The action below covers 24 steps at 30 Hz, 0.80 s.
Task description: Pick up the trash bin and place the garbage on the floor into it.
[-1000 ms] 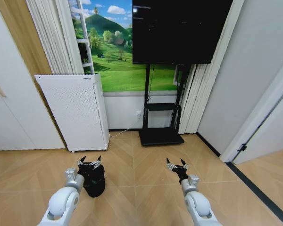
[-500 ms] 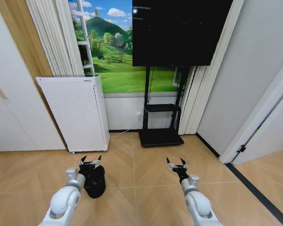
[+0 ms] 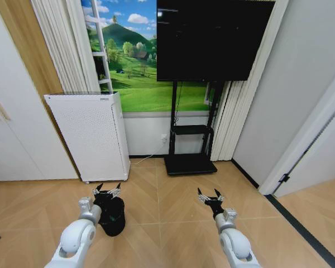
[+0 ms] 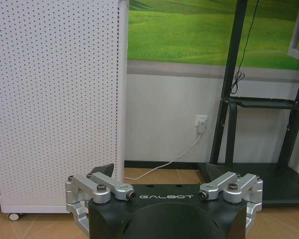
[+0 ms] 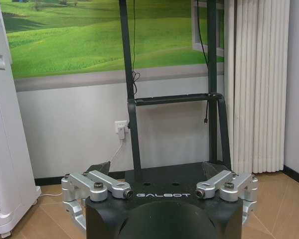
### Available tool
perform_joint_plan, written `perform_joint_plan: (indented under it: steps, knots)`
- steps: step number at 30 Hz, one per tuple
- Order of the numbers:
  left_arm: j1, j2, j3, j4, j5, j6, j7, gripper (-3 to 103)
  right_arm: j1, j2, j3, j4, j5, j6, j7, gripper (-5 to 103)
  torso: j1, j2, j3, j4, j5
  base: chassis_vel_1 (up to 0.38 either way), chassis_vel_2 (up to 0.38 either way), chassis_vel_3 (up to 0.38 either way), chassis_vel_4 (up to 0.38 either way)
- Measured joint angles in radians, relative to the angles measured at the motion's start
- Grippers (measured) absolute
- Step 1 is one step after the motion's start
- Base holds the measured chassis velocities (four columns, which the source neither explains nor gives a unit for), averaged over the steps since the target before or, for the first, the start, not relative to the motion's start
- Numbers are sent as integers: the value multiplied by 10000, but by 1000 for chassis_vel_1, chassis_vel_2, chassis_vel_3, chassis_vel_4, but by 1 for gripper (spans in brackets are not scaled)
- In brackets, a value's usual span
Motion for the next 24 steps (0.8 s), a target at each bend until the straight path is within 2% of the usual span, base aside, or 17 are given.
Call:
perform_joint_plan:
  steps: [12, 20, 24]
  knots:
    - [48, -42, 10, 0, 102, -29, 4, 100, -41, -37, 1, -19, 2, 59, 1, 100, 235, 572, 339, 0, 0, 0, 0, 0, 0]
    - [63, -52, 4, -11, 105, -42, 20, 100, -45, -56, 0, -24, 7, 67, -1, 100, 301, 728, 428, 0, 0, 0, 0, 0, 0]
    - [78, -90, 4, -14, 164, -51, 19, 100, -43, -97, -2, -39, 35, 76, -6, 100, 391, 936, 546, 0, 0, 0, 0, 0, 0]
